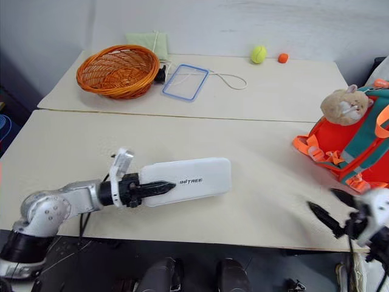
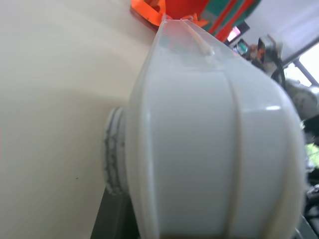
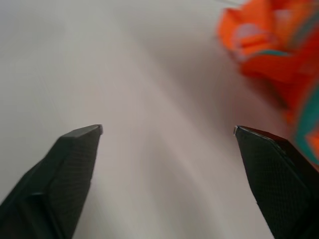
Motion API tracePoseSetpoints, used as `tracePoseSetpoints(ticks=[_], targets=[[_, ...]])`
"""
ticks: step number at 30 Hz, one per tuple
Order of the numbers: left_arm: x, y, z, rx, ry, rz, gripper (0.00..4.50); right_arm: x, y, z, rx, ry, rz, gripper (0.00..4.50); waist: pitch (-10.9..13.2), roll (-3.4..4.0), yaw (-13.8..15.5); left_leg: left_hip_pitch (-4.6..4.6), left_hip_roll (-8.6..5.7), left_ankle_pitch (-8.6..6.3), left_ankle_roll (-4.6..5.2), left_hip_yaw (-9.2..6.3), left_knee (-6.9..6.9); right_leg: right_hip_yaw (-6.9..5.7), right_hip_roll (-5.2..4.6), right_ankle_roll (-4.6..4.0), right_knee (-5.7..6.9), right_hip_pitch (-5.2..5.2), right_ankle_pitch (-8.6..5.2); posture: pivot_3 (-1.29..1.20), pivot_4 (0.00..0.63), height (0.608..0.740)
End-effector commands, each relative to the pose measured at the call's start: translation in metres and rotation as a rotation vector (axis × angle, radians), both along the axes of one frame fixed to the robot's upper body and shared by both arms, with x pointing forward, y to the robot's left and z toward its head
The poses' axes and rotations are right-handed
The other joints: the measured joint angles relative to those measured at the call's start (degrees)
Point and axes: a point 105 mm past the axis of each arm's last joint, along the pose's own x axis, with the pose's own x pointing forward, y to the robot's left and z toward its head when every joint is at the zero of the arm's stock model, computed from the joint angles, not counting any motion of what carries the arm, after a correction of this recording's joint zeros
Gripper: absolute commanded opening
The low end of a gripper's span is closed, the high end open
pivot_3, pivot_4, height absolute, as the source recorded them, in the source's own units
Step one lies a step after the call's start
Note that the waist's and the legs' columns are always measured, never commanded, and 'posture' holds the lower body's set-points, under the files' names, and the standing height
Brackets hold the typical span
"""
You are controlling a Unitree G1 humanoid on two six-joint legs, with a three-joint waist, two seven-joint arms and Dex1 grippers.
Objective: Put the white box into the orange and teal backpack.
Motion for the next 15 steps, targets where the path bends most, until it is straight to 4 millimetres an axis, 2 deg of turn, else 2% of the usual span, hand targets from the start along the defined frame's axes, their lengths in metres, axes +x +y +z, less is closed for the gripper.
tracePoseSetpoints(ticks=[1, 4, 9, 11, 13, 15], targets=[[-0.005, 0.009, 0.023, -0.035, -0.226, -0.056, 1.24, -0.013, -0.032, 0.02, -0.036, -0.119, -0.147, 4.45, 0.02, 0.03, 0.0, 0.02, 0.0, 0.0, 0.0, 0.0, -0.02, 0.01, -0.01, 0.0, 0.0, 0.01, 0.0, 0.0, 0.15, 0.74], [-0.008, 0.011, 0.024, -0.031, -0.244, -0.084, 1.24, -0.009, -0.045, 0.029, -0.044, -0.154, -0.16, 4.45, 0.02, 0.04, -0.18, 0.03, 0.02, 0.0, 0.04, -0.01, -0.04, 0.03, -0.05, 0.0, 0.0, 0.01, 0.0, 0.0, 0.15, 0.74], [-0.009, 0.006, 0.031, -0.061, -0.262, -0.114, 1.24, 0.039, -0.042, 0.063, -0.046, -0.238, -0.058, 4.45, 0.08, 0.17, -1.51, 0.25, -0.01, 0.03, 0.22, 0.11, -0.05, 0.12, -0.15, 0.0, 0.07, 0.14, 0.01, 0.0, 0.15, 0.74], [-0.004, 0.005, 0.035, -0.078, -0.275, -0.099, 1.24, 0.061, -0.025, 0.073, 0.017, -0.259, 0.033, 4.45, 0.08, 0.16, -1.58, 0.34, 0.01, 0.03, 0.19, 0.1, -0.07, 0.11, -0.13, 0.02, 0.23, 0.14, 0.02, 0.0, 0.15, 0.74], [-0.001, 0.008, 0.037, -0.071, -0.287, -0.081, 1.24, 0.079, -0.007, 0.072, 0.029, -0.234, 0.127, 4.45, 0.09, 0.16, -1.55, 0.37, 0.07, 0.07, 0.11, 0.03, -0.09, 0.06, -0.06, 0.02, 0.37, 0.11, 0.02, 0.0, 0.15, 0.74], [0.002, 0.016, 0.04, -0.061, -0.296, -0.061, 1.24, 0.095, 0.007, 0.074, 0.056, -0.239, 0.186, 4.08, 0.09, 0.17, -1.44, 0.35, 0.1, 0.1, 0.06, 0.02, -0.13, 0.05, 0.0, 0.01, 0.46, 0.03, 0.01, 0.0, 0.15, 0.74]])
